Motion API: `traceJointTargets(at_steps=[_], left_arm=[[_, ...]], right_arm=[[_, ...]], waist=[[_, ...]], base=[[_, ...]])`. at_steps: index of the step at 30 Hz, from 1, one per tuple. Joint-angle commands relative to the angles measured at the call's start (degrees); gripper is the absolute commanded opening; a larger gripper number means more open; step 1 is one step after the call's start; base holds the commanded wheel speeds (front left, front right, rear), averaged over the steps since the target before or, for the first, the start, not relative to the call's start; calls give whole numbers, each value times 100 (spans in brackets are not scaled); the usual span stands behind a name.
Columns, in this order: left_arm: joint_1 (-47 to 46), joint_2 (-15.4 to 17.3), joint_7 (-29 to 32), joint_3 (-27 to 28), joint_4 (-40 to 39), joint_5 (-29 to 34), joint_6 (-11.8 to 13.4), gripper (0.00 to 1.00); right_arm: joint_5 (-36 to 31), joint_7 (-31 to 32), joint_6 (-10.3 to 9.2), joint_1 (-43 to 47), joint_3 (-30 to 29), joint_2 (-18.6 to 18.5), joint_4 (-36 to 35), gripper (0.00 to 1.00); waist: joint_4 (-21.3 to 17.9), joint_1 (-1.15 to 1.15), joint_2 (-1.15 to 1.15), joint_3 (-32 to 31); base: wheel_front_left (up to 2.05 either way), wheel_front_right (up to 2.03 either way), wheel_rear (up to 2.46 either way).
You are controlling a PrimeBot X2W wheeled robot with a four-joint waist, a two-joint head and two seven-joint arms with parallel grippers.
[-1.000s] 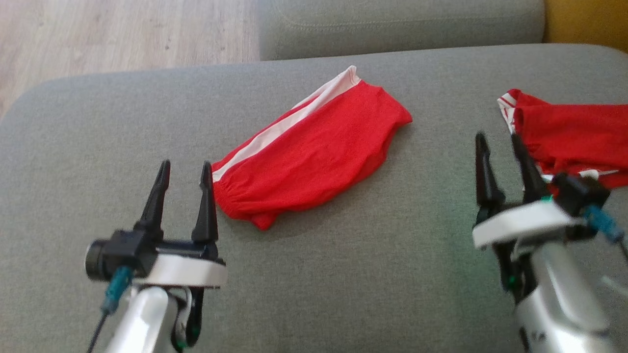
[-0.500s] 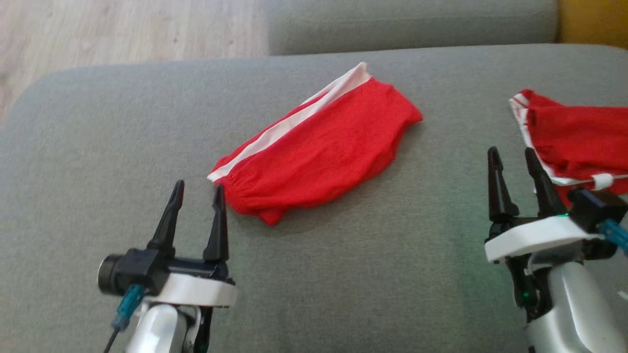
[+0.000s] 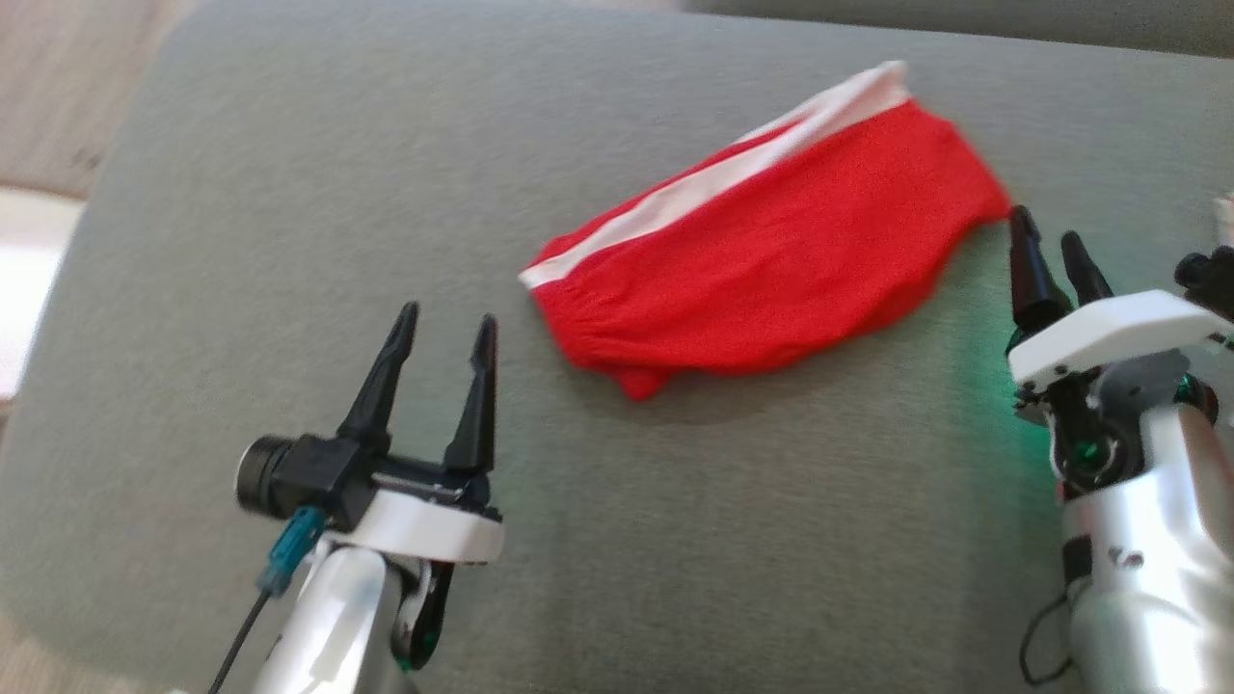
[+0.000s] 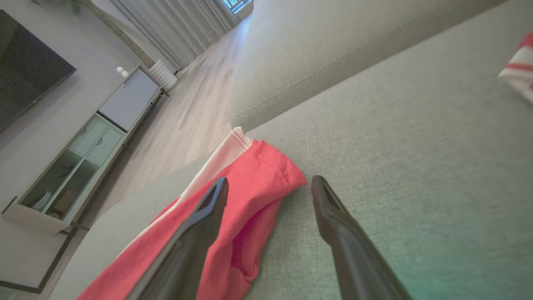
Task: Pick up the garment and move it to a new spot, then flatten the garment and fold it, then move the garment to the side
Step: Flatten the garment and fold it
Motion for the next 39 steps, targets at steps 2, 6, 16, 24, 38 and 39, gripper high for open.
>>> traceJointTargets(at_steps=[2,6,16,24,38,39], left_arm=[[-322,2,-30,74,-160,-19,2,100],[-365,-2,-30,-66,-262,-427,39,100],[-330,-4,-30,-290,-384,-611,185,100],[-336,-4,-30,-390,-422,-720,250,100],[-433,-5,-30,-472,-337,-690,199,100],[-442,-5,-30,-472,-324,-666,187,100]], right_arm=[[184,227,-4,-515,-258,31,524,100],[98,540,-4,-1024,-714,31,1534,100],[-1250,1121,-4,-1742,-1945,-7,3010,100],[-2013,1069,-4,-2004,-2650,-35,3284,100],[-2719,711,-4,-2309,-2969,-3,3349,0],[-2703,616,-4,-2316,-2933,2,3337,0]], waist=[[544,-1,0,204],[836,-1,0,229],[1303,-1,0,312],[1455,-1,0,395],[1305,-1,0,397],[1273,-1,0,369]], base=[[0,0,0],[0,0,0],[0,0,0],[0,0,0],[0,0,0],[0,0,0]])
